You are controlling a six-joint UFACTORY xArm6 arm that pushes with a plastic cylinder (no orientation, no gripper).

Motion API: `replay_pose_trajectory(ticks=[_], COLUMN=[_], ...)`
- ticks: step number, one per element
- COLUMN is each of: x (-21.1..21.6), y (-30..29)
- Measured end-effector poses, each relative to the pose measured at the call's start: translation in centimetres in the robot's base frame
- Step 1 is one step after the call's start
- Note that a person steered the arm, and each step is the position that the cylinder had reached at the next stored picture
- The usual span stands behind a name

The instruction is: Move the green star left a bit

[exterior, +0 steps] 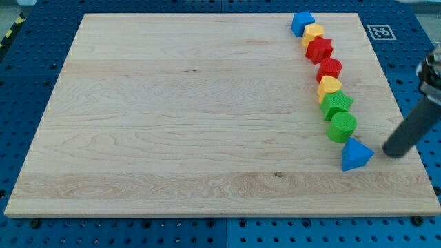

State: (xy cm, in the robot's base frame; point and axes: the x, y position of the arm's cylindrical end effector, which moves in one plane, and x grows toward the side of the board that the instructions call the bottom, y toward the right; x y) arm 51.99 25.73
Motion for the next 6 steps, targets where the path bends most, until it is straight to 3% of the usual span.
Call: replay_pose_trajectory(ticks=[1,2,3,6], x=[-5.2,-6.4,-6.4,-6.4], y=[0.0,0.0,-0.7,-10.8])
